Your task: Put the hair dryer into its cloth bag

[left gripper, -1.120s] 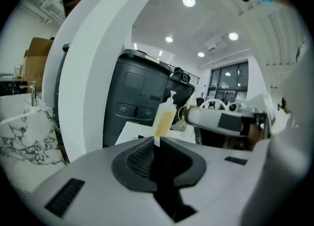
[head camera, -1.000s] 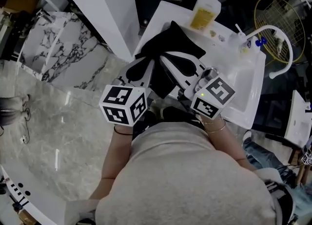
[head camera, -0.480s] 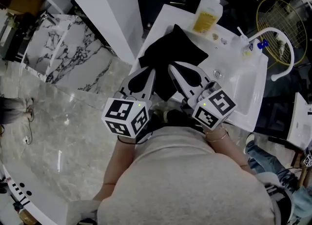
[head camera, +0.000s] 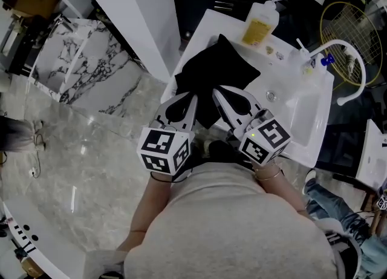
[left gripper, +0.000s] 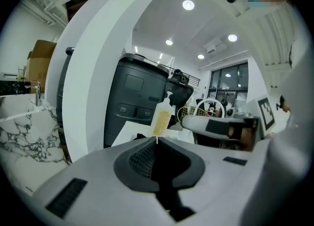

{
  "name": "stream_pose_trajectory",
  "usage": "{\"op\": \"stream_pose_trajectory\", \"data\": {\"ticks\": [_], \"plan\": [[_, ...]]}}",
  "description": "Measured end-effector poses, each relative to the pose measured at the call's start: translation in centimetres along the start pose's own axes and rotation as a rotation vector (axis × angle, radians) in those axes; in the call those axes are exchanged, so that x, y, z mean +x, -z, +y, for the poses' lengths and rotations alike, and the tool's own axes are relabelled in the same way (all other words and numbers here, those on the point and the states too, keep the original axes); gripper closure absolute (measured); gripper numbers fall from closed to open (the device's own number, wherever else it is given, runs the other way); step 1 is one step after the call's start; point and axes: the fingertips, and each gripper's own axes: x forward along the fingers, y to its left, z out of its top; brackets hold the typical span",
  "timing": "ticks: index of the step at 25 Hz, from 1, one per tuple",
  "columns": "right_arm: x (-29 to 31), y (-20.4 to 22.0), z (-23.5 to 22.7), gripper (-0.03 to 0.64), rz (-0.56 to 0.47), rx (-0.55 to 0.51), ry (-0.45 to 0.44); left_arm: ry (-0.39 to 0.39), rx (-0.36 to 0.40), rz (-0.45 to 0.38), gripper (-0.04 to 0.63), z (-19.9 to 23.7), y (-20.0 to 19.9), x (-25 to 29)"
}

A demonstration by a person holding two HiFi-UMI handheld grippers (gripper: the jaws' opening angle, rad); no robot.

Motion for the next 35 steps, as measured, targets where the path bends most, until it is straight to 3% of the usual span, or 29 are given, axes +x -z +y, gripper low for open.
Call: {"op": "stream_pose_trajectory", "data": {"ticks": [15,35], "plan": [[-0.2,2.3,-0.6,0.618,0.068,-0.012,0.033,-0.018,0.038,0.084,0.58,0.2,1.5,1.2],[-0.2,2.8,-0.9,0.618,0.094,-0.013,0.023,0.021,0.042,0.105,0.58,-0.7,1.8,2.0]]}}
